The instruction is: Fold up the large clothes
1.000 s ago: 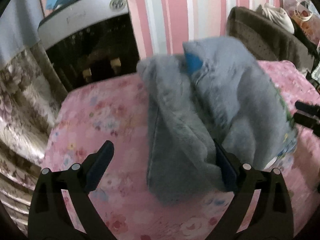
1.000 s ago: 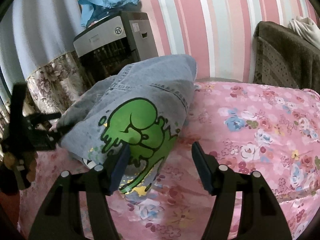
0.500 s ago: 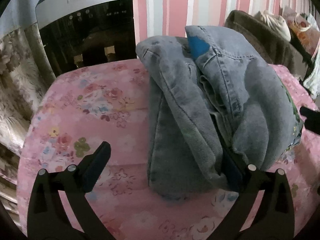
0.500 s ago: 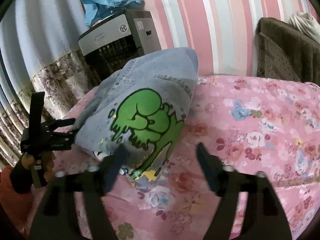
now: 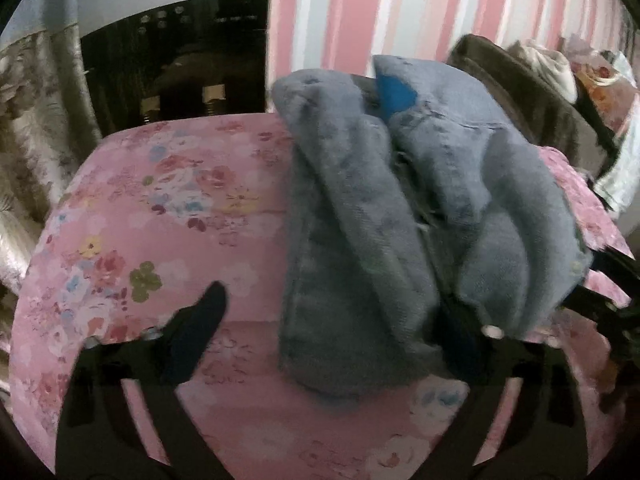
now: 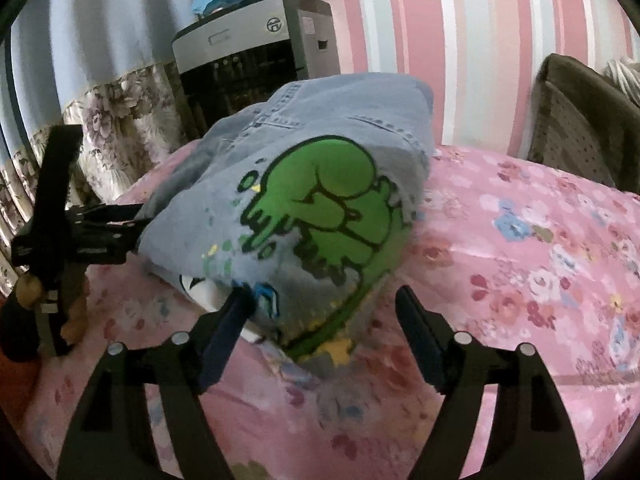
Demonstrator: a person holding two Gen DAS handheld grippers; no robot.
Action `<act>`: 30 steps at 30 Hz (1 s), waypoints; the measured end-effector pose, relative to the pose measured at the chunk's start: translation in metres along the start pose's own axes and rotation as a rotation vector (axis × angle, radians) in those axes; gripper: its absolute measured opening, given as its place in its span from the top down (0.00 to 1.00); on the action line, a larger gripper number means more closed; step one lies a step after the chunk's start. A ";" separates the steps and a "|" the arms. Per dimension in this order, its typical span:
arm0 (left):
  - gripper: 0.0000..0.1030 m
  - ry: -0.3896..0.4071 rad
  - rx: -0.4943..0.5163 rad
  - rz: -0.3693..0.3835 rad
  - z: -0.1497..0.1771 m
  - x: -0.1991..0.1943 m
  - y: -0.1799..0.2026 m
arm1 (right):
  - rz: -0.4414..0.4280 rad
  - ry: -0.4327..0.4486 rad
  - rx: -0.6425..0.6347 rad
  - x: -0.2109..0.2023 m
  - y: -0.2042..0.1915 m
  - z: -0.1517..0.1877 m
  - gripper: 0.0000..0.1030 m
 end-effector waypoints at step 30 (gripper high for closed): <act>0.88 0.235 0.314 -0.094 0.001 -0.113 0.179 | 0.052 0.271 -0.233 -0.170 0.020 0.005 0.73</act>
Point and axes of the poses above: each gripper's, at about its wrist camera, not at the fingertips, and x roughly the way its jaws point, y to its right, z to its underside, the point moved 3 cm from there along x, roughly the way its jaws point, and after that the axes turned 5 degrees about x, right-handed, at the moved point
